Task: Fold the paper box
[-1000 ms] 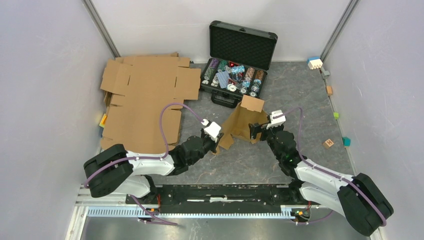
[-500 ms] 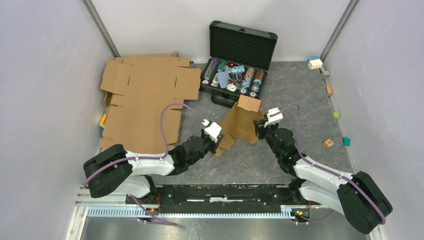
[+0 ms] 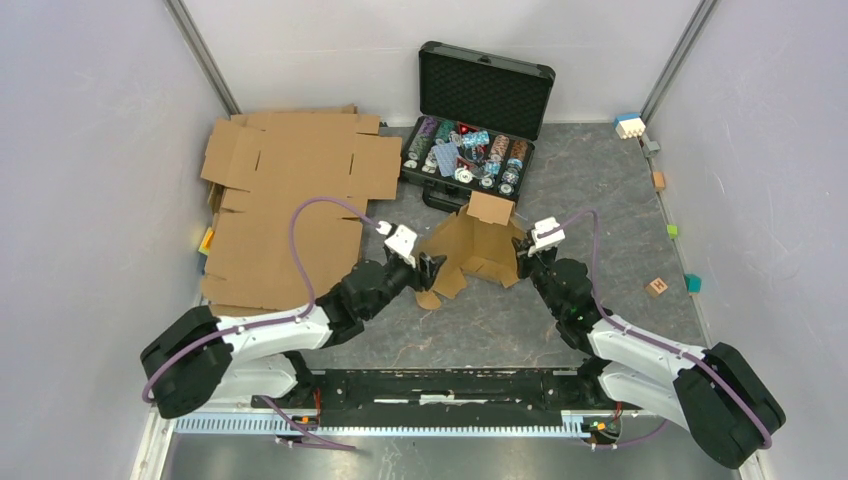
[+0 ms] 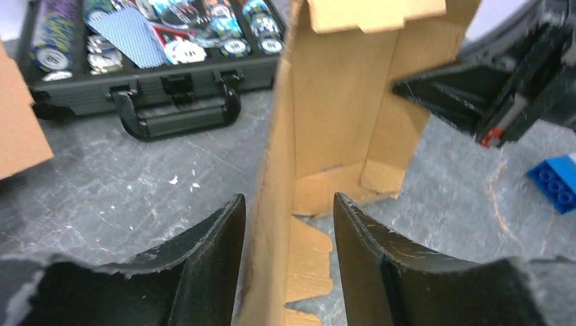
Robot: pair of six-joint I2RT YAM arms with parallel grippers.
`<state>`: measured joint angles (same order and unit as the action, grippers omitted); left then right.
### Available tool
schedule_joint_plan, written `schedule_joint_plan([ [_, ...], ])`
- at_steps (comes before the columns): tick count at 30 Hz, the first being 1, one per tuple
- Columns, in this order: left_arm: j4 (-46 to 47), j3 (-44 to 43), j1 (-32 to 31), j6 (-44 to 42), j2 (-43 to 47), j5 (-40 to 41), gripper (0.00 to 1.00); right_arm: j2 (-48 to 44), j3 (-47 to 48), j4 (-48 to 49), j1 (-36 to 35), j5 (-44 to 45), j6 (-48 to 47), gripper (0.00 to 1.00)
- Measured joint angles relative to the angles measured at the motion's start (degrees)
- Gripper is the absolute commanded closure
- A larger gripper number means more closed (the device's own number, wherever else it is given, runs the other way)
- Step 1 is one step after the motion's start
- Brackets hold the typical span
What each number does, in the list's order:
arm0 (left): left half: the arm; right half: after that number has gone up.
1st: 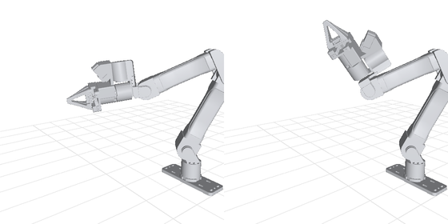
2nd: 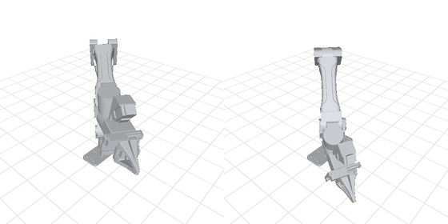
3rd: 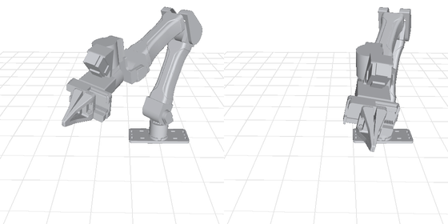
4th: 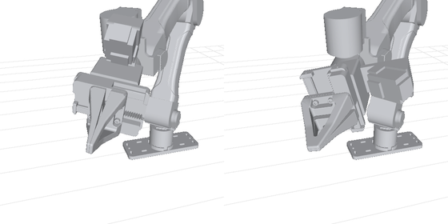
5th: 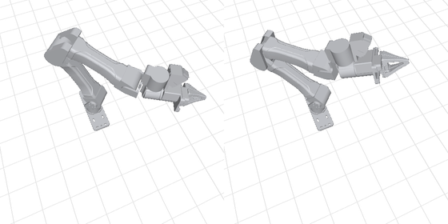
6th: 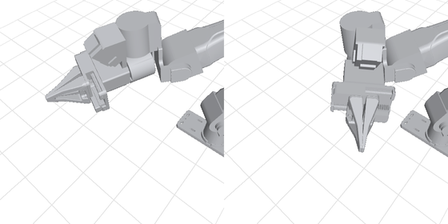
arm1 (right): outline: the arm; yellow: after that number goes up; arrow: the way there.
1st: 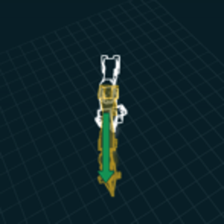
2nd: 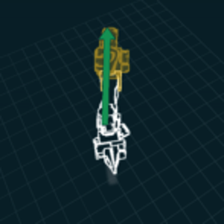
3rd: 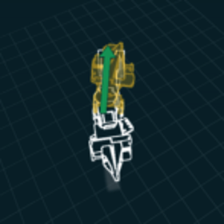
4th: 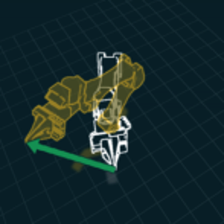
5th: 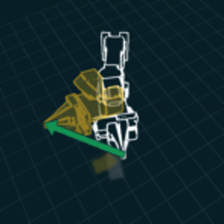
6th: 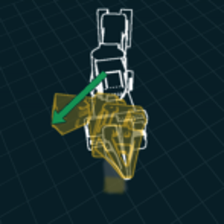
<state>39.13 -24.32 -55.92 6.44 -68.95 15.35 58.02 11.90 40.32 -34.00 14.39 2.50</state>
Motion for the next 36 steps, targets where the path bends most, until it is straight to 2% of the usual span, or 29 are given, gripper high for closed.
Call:
schedule_joint_plan([
  [6, 0.0, 0.0, 3.7, 1.9, 2.4, -4.5, 0.73, -0.2, -1.3, 2.0, 0.0, -0.9, -1.6, 0.91],
  [8, -0.1, 0.0, 3.8, 2.0, 2.4, -6.4, 0.81, -0.2, -1.3, 2.4, 0.0, -1.0, -1.9, 0.85],
  [10, -0.3, 0.0, 3.8, 2.0, 2.4, -7.8, 0.89, -0.2, -1.3, 2.5, 0.0, -1.1, -2.0, 0.73],
  [11, -0.5, 0.0, 3.8, 2.0, 2.4, -8.4, 0.91, -0.2, -1.3, 2.5, 0.0, -1.1, -2.0, 0.72],
  [14, -1.3, 0.0, 3.8, 1.8, 2.4, -9.7, 0.94, -0.2, -1.3, 2.5, 0.0, -0.4, -1.1, 0.68],
  [15, -1.4, 0.0, 3.8, 1.8, 2.4, -10.0, 0.95, -0.2, -1.3, 2.5, 0.0, -0.1, -0.7, 0.63],
  [20, -1.7, -0.1, 3.8, 1.6, 2.3, -11.2, 0.98, -1.1, -1.3, -0.4, 0.0, 0.4, 0.7, 0.64],
  [23, -1.8, -0.3, 3.8, 1.5, 2.2, -11.9, 0.98, -1.5, -1.3, -1.9, 0.0, 0.4, 1.5, 0.43],
  [28, -2.2, -0.5, 3.8, 1.5, 2.2, -12.9, 0.98, -1.4, -1.3, -5.0, 0.0, -0.7, 2.6, 0.34],
  [31, -2.5, -0.7, 3.8, 1.5, 2.2, -12.9, 0.98, -1.2, -1.3, -7.5, 0.0, -0.9, 2.9, 0.25],
  [36, -3.0, -1.3, 3.8, 1.5, 1.9, -12.9, 0.98, -0.5, -1.2, -12.6, 0.0, -1.6, 2.3, 0.17],
])
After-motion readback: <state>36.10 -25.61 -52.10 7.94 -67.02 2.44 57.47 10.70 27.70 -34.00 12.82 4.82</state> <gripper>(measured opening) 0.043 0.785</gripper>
